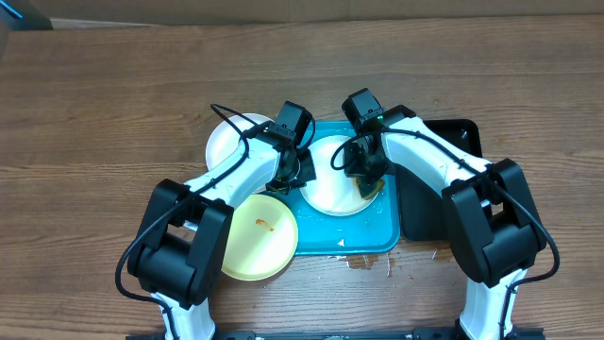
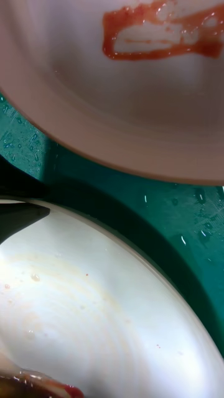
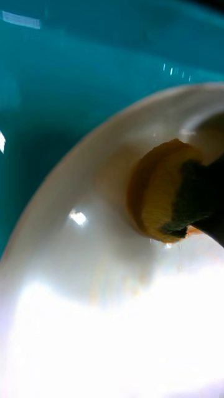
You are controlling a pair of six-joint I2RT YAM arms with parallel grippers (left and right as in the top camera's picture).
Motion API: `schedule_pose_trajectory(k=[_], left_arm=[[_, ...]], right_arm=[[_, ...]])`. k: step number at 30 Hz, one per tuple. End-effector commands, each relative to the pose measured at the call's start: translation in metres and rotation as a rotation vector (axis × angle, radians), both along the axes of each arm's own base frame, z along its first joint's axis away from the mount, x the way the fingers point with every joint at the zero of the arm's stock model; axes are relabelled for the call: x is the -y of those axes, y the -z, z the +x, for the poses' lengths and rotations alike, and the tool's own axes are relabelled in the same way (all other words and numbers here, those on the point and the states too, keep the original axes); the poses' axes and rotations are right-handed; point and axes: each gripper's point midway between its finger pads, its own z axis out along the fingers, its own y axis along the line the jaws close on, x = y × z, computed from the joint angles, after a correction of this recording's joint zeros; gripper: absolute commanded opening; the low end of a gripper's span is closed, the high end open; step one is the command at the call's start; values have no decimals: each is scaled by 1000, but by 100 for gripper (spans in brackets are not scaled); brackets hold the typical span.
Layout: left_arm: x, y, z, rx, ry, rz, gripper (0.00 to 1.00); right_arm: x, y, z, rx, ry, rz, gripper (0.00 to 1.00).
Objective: Clean dirty plates on tray and stack at the side
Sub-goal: 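Scrub the white plate surface with the sponge in the right gripper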
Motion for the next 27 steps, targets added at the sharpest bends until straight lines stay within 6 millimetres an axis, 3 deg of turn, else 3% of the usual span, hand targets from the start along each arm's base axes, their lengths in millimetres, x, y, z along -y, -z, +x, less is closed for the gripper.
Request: schedule_pose_trajectory(k=[1,21,27], left_arm=[[-11,10,-2,-9,-31,55,4],[-11,10,-1,-8,-28,55,4],[-11,10,-2,-8,-27,56,4]], right_arm=[[-14,22,-18,-106,-7,62,4],[-34,15,-25,-156,-22,191,4],[-48,-18,-9,-167,-71,377,4]])
